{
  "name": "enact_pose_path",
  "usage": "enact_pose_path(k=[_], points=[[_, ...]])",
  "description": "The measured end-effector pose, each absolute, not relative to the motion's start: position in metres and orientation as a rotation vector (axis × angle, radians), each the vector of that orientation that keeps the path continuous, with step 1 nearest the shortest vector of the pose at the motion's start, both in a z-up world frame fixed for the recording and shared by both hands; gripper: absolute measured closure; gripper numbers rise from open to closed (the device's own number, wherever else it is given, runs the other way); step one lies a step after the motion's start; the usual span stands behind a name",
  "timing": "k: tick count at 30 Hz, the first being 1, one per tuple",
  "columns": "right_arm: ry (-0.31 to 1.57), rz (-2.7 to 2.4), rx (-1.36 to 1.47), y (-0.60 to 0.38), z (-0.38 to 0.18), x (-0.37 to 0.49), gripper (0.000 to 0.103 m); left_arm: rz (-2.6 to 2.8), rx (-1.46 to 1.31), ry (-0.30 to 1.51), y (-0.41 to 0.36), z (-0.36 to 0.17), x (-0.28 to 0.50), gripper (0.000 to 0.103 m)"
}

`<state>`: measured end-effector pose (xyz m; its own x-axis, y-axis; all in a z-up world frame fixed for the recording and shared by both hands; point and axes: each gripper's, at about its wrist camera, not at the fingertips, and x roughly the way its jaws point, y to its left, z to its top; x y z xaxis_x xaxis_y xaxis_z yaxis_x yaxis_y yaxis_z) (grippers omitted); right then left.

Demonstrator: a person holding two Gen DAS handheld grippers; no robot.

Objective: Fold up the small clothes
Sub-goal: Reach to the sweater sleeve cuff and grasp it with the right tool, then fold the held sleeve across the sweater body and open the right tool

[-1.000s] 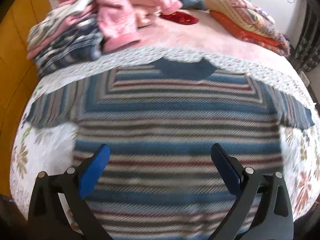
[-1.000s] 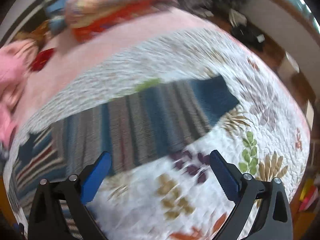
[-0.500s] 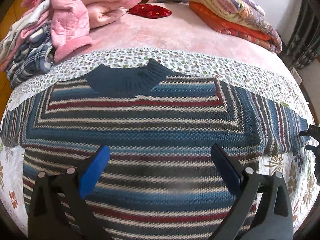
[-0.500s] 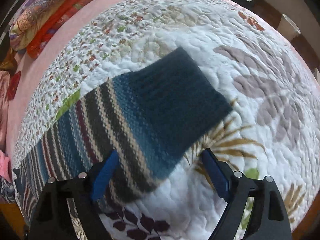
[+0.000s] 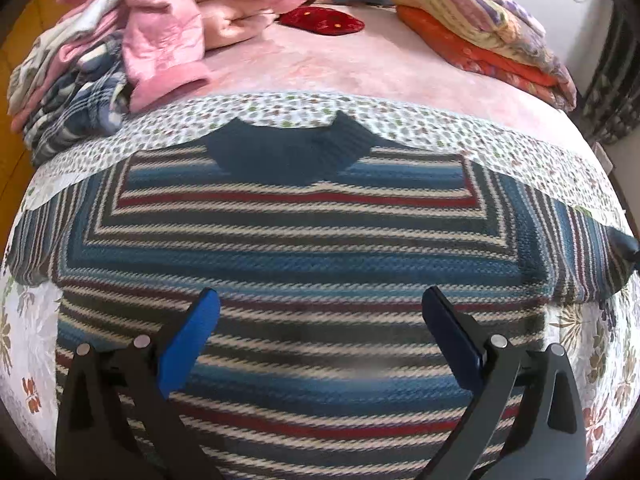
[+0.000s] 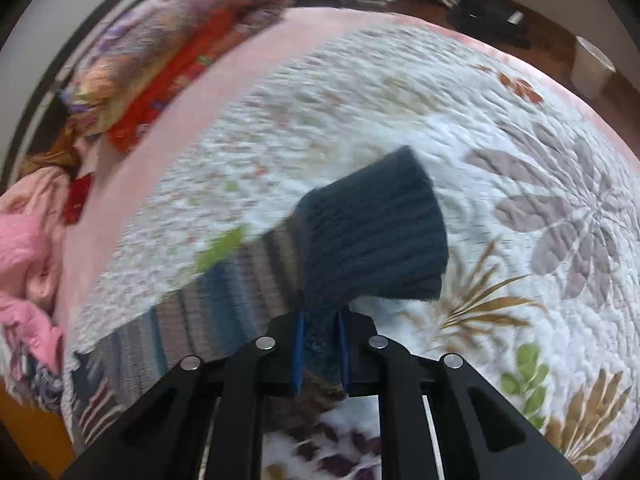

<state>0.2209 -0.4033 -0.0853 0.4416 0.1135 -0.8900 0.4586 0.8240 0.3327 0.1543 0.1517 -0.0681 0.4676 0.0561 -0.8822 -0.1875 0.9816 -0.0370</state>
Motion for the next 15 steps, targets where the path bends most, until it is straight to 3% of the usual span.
enact_pose_path(k=[9,15], points=[[1.098,0.001,0.426,-0.261,-0.019,0.221,0.090,0.187,-0.163,1.071,0.192,-0.065,0.140,0.003],[1.105,0.080,0.296,-0.170,-0.005,0.218,0.090,0.187,-0.187,1.065,0.212,-0.067,0.131,0.003]])
